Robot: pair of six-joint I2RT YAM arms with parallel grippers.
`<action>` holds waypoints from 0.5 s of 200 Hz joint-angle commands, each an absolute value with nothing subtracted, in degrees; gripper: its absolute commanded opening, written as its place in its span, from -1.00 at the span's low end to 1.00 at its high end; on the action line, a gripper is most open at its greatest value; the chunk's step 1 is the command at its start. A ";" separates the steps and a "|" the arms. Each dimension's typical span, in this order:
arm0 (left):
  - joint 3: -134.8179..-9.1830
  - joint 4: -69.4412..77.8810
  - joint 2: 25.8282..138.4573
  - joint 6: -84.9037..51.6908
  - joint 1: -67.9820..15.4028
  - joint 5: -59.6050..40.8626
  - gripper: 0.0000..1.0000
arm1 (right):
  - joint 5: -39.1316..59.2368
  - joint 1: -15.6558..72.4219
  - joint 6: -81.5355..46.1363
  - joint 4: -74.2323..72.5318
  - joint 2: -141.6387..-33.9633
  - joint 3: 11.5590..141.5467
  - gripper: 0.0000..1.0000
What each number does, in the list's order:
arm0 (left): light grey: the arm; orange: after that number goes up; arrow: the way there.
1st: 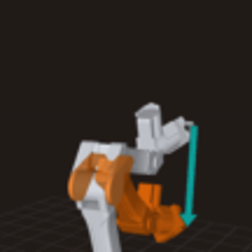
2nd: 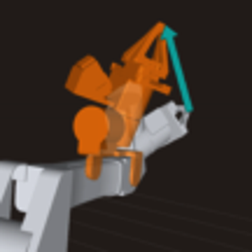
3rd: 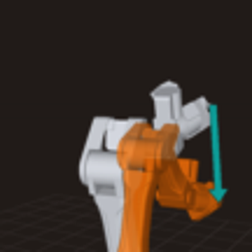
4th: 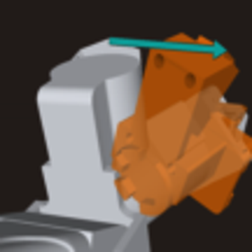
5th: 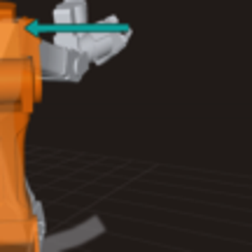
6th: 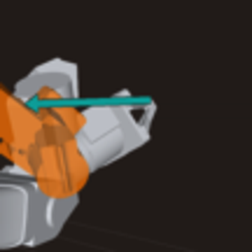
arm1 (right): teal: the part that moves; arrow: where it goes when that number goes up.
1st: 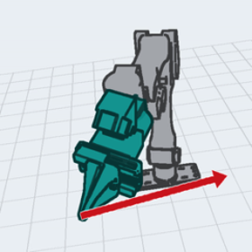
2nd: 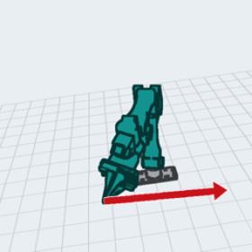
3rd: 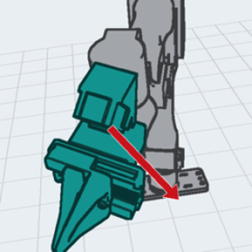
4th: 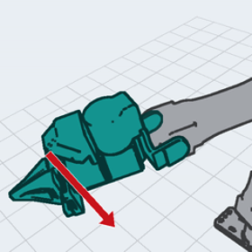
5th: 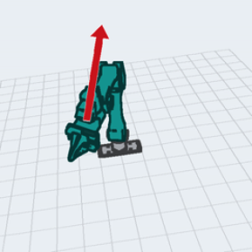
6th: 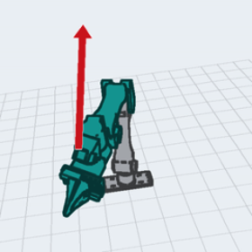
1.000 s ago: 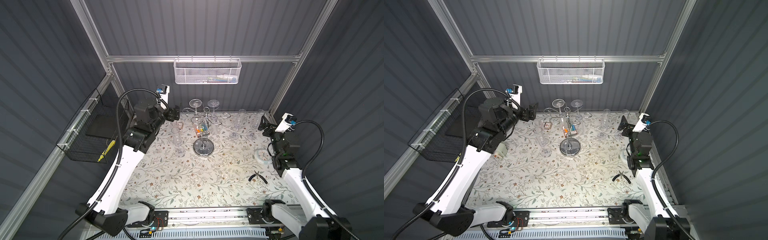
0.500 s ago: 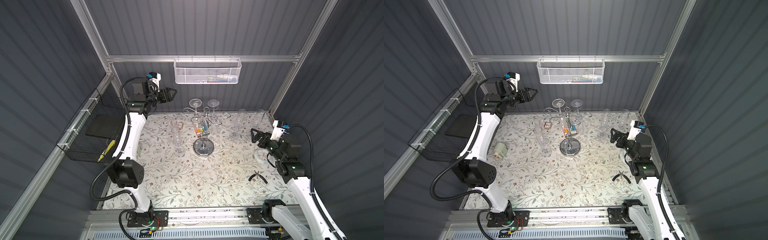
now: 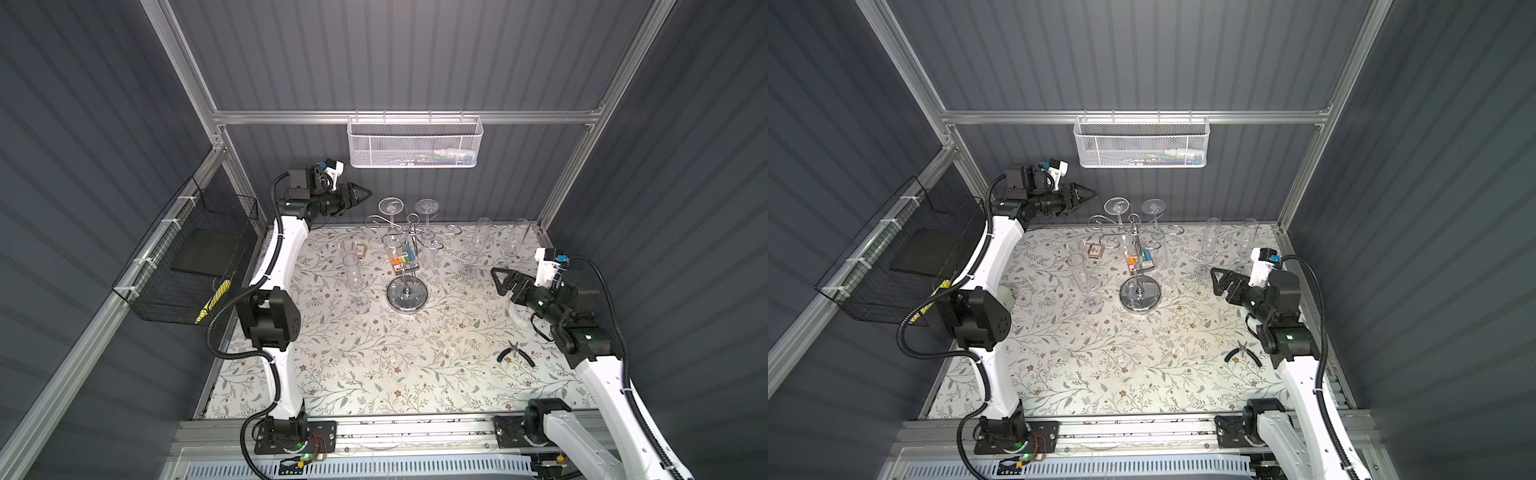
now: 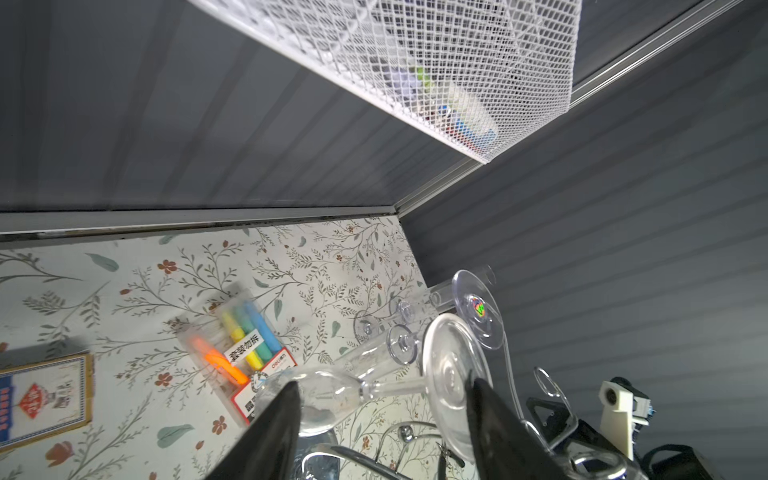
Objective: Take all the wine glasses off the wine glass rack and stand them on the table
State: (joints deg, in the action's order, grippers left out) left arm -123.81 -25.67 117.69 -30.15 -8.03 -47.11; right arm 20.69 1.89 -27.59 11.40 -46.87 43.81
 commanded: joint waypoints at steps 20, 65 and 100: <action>-126.97 -23.13 120.09 -32.64 -10.56 -50.91 0.23 | 22.78 2.19 -29.25 11.78 -46.32 42.49 0.98; -126.55 -23.28 121.08 -32.45 -11.77 -51.80 0.12 | 22.87 2.25 -31.28 11.61 -45.64 40.75 0.98; -125.51 -24.62 120.62 -31.07 -11.87 -51.73 0.02 | 22.53 2.27 -31.42 11.75 -45.44 40.43 0.98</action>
State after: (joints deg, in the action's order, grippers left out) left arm -124.99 -23.81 120.68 -31.97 -11.97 -50.15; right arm 21.91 1.96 -30.87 11.79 -46.22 40.82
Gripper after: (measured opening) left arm 0.531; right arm 0.989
